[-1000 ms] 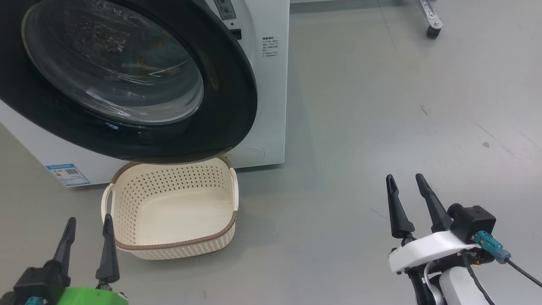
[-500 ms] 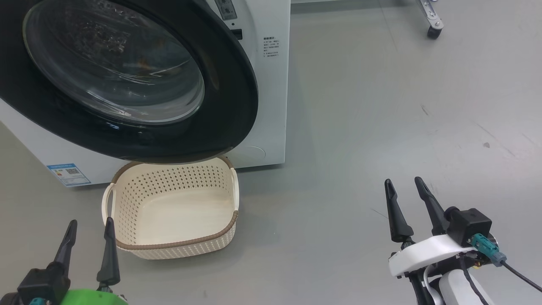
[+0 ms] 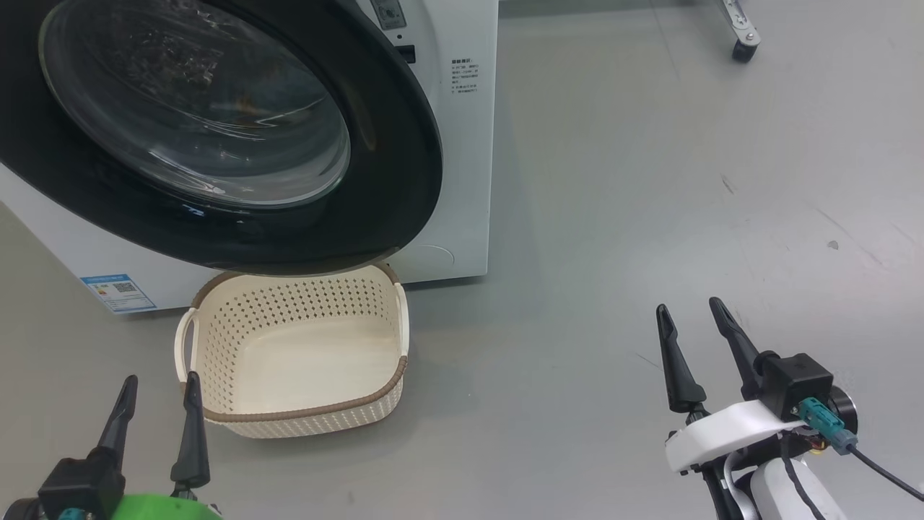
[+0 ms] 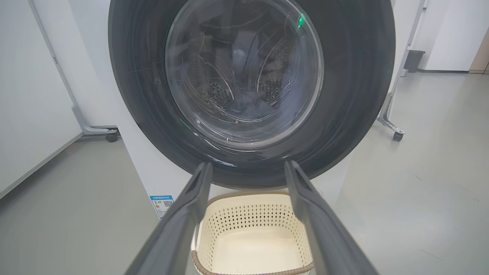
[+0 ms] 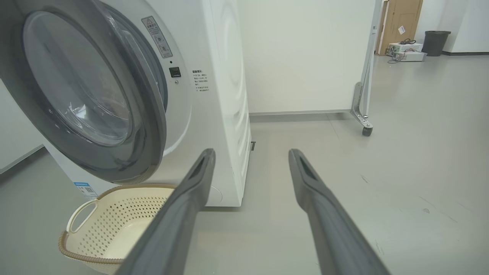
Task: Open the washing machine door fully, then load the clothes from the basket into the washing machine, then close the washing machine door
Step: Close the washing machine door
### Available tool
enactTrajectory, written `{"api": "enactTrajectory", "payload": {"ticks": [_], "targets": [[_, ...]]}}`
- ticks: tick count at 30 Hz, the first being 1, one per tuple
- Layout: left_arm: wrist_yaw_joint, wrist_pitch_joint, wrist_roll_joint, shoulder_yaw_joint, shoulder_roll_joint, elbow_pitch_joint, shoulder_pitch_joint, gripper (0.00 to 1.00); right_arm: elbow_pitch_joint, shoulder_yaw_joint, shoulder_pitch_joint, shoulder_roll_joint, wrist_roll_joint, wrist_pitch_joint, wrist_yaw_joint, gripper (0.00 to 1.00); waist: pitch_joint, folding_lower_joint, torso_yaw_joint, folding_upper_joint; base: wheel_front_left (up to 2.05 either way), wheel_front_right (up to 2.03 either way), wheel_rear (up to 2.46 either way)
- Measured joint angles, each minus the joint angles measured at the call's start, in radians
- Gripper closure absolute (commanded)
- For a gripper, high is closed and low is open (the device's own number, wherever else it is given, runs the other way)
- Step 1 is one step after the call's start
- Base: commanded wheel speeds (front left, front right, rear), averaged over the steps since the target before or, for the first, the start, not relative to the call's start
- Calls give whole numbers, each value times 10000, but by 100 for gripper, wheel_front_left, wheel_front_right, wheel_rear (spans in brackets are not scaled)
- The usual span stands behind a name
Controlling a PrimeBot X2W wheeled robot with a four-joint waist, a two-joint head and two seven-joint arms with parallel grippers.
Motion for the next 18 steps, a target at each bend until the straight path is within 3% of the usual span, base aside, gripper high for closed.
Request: {"api": "enactTrajectory", "payload": {"ticks": [7, 8, 9, 10, 18], "targets": [[-13, 0, 100, 136, -69, 12, -6, 0, -8, 21, -9, -81, -445, 0, -205, 0, 29, 0, 51, 0, 0, 0, 0], [-35, 0, 105, 169, -73, 12, -7, 0, -10, 19, -9, -79, -451, 0, -207, 13, 33, 0, 60, 0, 0, 0, 0], [-35, 0, 113, 194, -75, 12, -9, 0, -10, 19, -9, -79, -460, 0, -207, 65, 37, 0, 71, 0, 0, 0, 0], [-35, 0, 130, 221, -81, 12, -10, 0, -10, 19, -10, -77, -470, 0, -211, 100, 41, 0, 81, 0, 0, 0, 0], [-86, 0, 148, 303, -119, 19, -18, 0, -980, -94, -333, -27, -546, 0, -265, 100, 71, 0, 169, 0, 0, 0, 0]]}}
